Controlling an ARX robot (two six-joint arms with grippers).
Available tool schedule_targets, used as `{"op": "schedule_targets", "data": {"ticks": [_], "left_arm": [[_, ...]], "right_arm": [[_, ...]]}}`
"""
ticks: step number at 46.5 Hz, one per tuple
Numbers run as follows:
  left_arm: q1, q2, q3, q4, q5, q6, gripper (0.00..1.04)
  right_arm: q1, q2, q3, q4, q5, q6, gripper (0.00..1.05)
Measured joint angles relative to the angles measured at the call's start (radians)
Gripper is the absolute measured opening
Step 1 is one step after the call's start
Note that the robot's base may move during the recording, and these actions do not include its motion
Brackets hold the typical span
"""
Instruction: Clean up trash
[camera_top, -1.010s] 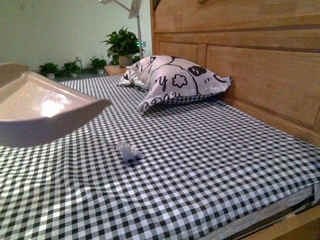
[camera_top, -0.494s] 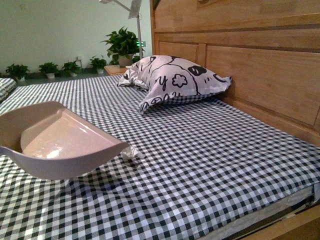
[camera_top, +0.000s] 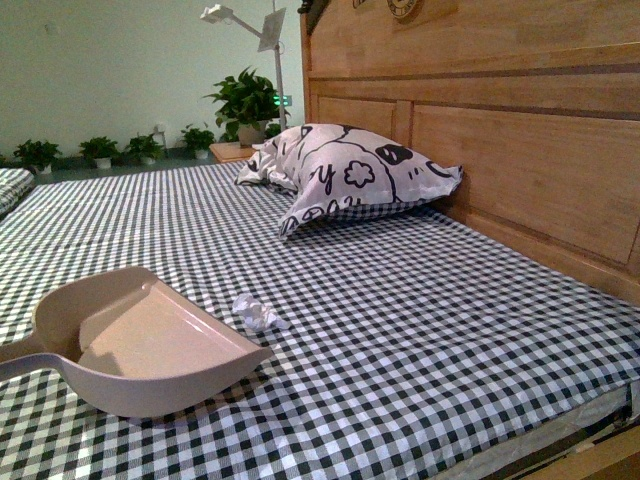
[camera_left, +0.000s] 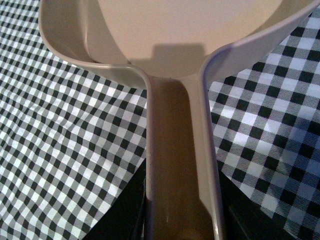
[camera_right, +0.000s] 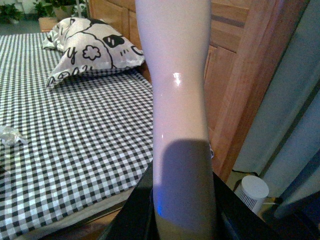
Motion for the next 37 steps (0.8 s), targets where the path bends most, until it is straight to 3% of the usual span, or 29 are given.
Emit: {"op": "schedule_targets", "data": {"ticks": [37], "left_arm": [[-0.037,0.095,0.072,-0.029,-0.011,-0.013,0.28]], "right_arm": [[0.0,0.0,0.0,0.0,0.0,0.0,0.2]]}}
